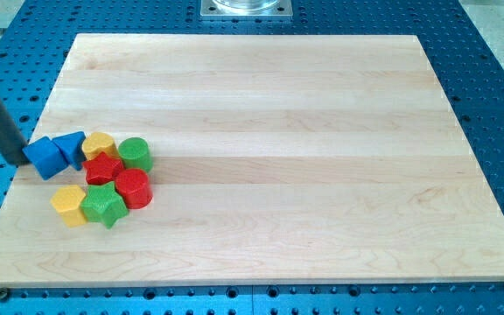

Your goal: Move cube slightly down

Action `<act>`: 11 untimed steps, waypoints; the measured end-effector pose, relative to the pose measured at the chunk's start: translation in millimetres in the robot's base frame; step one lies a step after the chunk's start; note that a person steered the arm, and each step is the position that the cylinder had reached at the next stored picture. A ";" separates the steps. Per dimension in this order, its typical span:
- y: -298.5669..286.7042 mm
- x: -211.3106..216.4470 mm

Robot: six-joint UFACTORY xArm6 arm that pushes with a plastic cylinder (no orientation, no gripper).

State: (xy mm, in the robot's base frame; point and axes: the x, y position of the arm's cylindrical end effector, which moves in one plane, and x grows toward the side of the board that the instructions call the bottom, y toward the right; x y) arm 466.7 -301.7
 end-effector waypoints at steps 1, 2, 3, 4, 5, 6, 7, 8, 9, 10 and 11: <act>0.0 2.8; 13.3 -3.2; 20.3 -40.2; 25.3 -77.6; 28.3 -106.8; 29.4 -108.1; 28.7 -66.2; 28.7 -36.9; 28.7 -23.0; 28.7 -15.7; 28.7 1.3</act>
